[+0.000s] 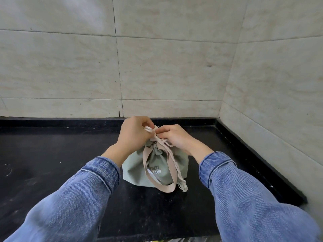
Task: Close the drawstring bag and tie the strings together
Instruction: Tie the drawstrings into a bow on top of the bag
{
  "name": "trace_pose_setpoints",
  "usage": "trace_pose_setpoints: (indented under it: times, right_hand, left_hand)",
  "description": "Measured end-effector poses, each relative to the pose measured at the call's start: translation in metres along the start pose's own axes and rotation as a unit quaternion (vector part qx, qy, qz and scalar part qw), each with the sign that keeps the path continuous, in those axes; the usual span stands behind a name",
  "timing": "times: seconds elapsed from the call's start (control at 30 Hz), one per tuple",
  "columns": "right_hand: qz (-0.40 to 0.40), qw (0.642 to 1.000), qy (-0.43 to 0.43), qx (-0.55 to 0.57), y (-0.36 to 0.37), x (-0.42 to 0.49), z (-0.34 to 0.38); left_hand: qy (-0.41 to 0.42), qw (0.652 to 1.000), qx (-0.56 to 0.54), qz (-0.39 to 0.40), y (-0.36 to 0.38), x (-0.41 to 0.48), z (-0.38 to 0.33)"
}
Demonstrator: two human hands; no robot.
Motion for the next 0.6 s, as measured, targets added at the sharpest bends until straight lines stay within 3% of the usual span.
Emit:
trace_pose_setpoints:
  times: [0.17, 0.33, 0.47, 0.6]
  right_hand:
    - [0.002, 1.0, -0.002, -0.008, 0.001, -0.004, -0.003]
    - [-0.007, 1.0, -0.015, -0.008, 0.003, -0.007, -0.004]
    - [0.001, 1.0, -0.011, 0.002, 0.001, -0.01, -0.007]
    - [-0.039, 0.998, -0.013, 0.047, -0.005, -0.009, -0.01]
  left_hand:
    - [0.081, 0.994, 0.068, -0.028, 0.002, -0.006, -0.01]
    - [0.082, 0.991, 0.074, -0.075, 0.005, -0.007, -0.004]
    - [0.037, 0.991, 0.05, -0.114, 0.007, -0.012, 0.01]
    - [0.041, 0.986, 0.059, -0.152, 0.003, -0.019, 0.008]
Point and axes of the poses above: each hand's wrist, its own x-axis towards the middle knuckle, its own y-axis out of the palm, z = x × y, the point moved 8 cm from there along x, towards the middle knuckle, and after that the axes turned 3 degrees about z, right-handed, at the moved point
